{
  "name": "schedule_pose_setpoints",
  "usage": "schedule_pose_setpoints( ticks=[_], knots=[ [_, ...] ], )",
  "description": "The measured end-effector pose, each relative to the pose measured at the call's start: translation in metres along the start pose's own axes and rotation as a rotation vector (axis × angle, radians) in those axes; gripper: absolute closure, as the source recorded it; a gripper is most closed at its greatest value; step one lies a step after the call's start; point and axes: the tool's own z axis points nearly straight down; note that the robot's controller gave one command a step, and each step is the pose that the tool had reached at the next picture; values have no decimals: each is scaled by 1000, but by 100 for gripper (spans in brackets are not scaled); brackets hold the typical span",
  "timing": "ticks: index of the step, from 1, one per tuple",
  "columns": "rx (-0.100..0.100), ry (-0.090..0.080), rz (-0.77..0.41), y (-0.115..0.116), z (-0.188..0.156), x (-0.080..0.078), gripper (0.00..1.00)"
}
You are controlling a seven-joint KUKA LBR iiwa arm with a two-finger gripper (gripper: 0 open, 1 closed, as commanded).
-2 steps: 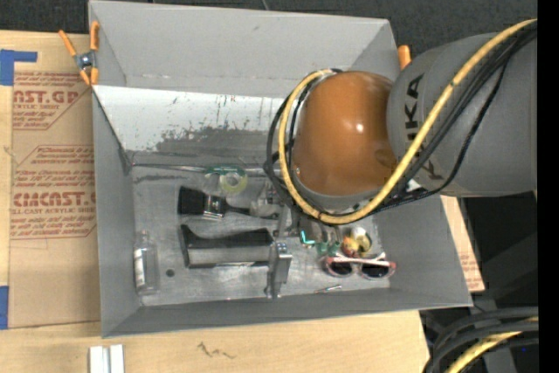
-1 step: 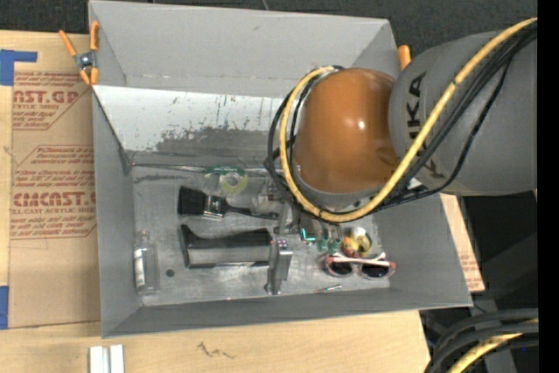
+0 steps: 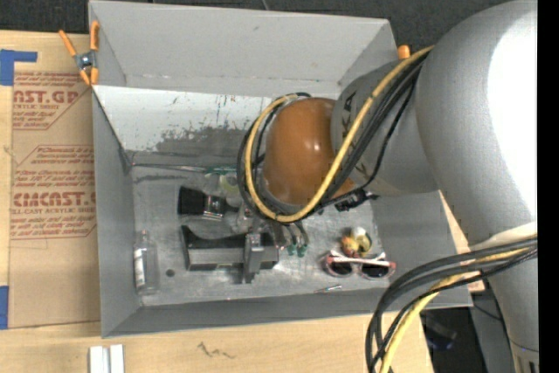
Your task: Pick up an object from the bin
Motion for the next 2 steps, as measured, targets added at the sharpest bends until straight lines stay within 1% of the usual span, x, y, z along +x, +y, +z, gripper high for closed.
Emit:
schedule_pose_setpoints(
  ticks=[1, 2],
  knots=[
    [0, 0, 0, 0, 0, 0, 100],
    [2, 8, 0, -1, -119, -3, 100]
  ],
)
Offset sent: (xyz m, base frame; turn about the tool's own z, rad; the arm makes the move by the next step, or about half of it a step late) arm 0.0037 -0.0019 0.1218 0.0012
